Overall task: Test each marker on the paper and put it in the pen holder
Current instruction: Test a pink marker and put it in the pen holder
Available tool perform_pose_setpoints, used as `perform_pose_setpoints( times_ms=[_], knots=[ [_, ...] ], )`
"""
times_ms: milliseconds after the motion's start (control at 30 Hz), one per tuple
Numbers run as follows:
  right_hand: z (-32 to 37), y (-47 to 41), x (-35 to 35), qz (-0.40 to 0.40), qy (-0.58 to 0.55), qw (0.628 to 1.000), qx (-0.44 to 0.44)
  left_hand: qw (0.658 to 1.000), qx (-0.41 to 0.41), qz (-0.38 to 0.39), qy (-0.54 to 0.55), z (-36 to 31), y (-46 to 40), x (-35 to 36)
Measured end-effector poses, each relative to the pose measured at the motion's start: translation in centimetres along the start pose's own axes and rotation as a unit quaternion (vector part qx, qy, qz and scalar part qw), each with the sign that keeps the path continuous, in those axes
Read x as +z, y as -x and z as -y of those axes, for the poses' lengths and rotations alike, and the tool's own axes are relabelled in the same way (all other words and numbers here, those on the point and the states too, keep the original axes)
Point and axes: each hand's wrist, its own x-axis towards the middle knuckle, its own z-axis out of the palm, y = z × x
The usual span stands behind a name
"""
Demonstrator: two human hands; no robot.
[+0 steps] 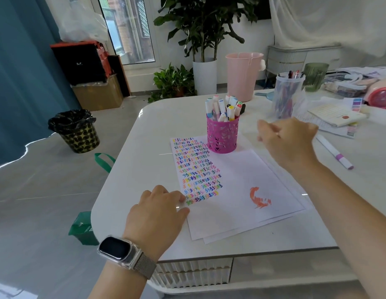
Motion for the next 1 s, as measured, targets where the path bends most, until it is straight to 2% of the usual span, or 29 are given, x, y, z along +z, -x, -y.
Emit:
perform_pose_setpoints(
  times_ms=[133, 233, 333, 433, 600, 733, 867, 1000],
  knots=[
    [-2.1, 1.5, -0.5, 0.133, 0.131, 0.977, 0.102, 1.0, -0.001, -0.004, 0.002, 0.0, 0.1, 0.2],
    [-2.5, 2.7, 0.2, 0.19, 0.128, 0.967, 0.11, 1.0, -0.005, -0.007, 0.008, -0.1, 0.1, 0.3],
    [-2.3, 2.7, 0.1, 0.172, 0.133, 0.969, 0.118, 1.0, -0.005, -0.004, 0.009, -0.1, 0.1, 0.2],
    [-3.2, 1.9, -0.7, 0.126, 0.214, 0.948, 0.197, 1.0, 0.002, -0.005, 0.004, -0.1, 0.1, 0.2],
    [-6.7, 1.7, -1.2, 0.17, 0.237, 0.898, 0.329, 1.0, 0.007, -0.004, 0.0, -0.2, 0.1, 0.2],
    [-8.1, 1.6, -0.7, 0.155, 0.231, 0.902, 0.331, 1.0, 0.015, -0.006, 0.002, -0.2, 0.2, 0.2],
    [-7.3, 1.0, -0.3, 0.131, 0.224, 0.929, 0.265, 1.0, 0.026, -0.002, -0.004, -0.1, 0.4, 0.3],
    [-6.0, 0.5, -0.2, 0.137, 0.156, 0.954, 0.218, 0.999, 0.034, 0.0, -0.011, -0.2, 0.4, 0.2]
  ],
)
